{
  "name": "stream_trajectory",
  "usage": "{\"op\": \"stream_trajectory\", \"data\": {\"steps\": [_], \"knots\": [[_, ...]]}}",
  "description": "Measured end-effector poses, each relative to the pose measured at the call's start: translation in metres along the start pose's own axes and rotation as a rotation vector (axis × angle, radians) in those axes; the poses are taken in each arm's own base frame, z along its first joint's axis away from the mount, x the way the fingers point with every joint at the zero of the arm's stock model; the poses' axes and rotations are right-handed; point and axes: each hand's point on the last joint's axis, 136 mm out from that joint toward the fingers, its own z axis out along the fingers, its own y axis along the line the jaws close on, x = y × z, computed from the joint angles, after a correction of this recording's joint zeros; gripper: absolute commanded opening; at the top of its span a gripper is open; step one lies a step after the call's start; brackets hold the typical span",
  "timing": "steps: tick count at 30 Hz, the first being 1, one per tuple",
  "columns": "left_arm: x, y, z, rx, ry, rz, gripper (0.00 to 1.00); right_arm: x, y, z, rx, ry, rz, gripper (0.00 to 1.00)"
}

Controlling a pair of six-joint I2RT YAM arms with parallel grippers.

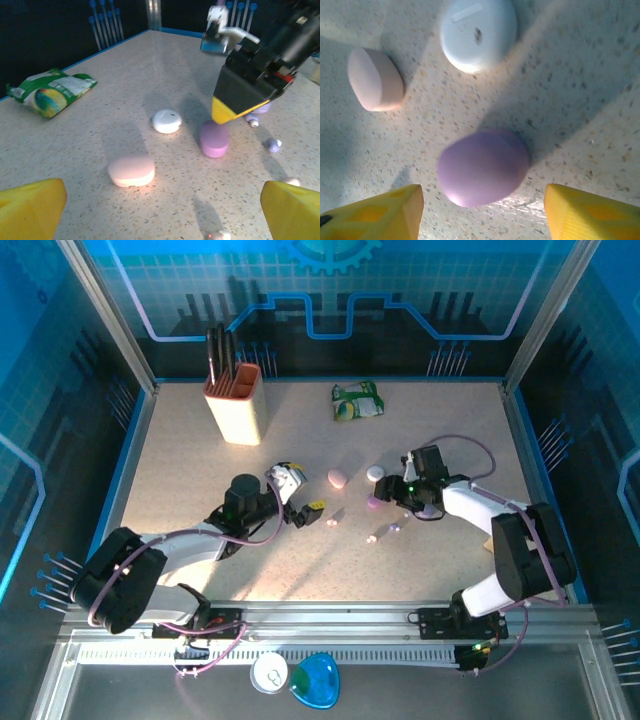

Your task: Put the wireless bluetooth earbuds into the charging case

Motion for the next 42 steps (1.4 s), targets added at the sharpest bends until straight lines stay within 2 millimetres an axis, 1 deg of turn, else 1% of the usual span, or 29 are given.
{"op": "stream_trajectory", "data": {"steps": [2, 5, 7, 10, 13, 16, 20, 24, 32, 37, 38, 40, 42], "knots": [[0.001, 0.006, 0.000, -0.038, 0.005, -0.022, 0.99, -0.014, 0.017, -0.009, 0.033, -0.024, -0.094, 0.70], [-0.003, 0.017, -0.003, -0.103, -0.005, -0.049, 0.99, -0.033, 0.052, -0.023, 0.064, -0.052, -0.251, 0.71], [-0.007, 0.022, -0.009, -0.139, -0.028, -0.060, 0.99, -0.043, 0.076, -0.026, 0.083, -0.040, -0.348, 0.70], [-0.009, 0.024, -0.018, -0.169, -0.043, -0.064, 0.99, -0.049, 0.103, -0.016, 0.128, 0.037, -0.463, 0.70], [-0.008, 0.024, -0.023, -0.181, -0.049, -0.070, 0.99, -0.046, 0.113, 0.004, 0.194, 0.134, -0.542, 0.70], [-0.004, 0.024, -0.026, -0.188, -0.041, -0.080, 0.99, -0.036, 0.115, 0.024, 0.245, 0.240, -0.589, 0.70], [-0.002, 0.024, -0.029, -0.194, -0.044, -0.084, 0.99, -0.030, 0.115, 0.047, 0.283, 0.334, -0.619, 0.70], [-0.001, 0.023, -0.031, -0.194, -0.043, -0.086, 0.99, -0.032, 0.111, 0.069, 0.317, 0.391, -0.622, 0.68], [0.010, 0.020, -0.033, -0.188, -0.023, -0.091, 0.99, -0.036, 0.109, 0.100, 0.337, 0.435, -0.621, 0.65], [0.008, 0.018, -0.033, -0.180, -0.028, -0.091, 0.99, -0.032, 0.102, 0.118, 0.352, 0.468, -0.612, 0.56], [0.009, 0.018, -0.033, -0.177, -0.028, -0.091, 0.99, -0.031, 0.100, 0.119, 0.356, 0.474, -0.611, 0.54], [0.009, 0.018, -0.032, -0.176, -0.026, -0.092, 0.99, -0.030, 0.097, 0.121, 0.369, 0.480, -0.608, 0.47], [0.010, 0.018, -0.032, -0.176, -0.024, -0.100, 0.99, -0.031, 0.096, 0.121, 0.375, 0.476, -0.606, 0.43]]}}
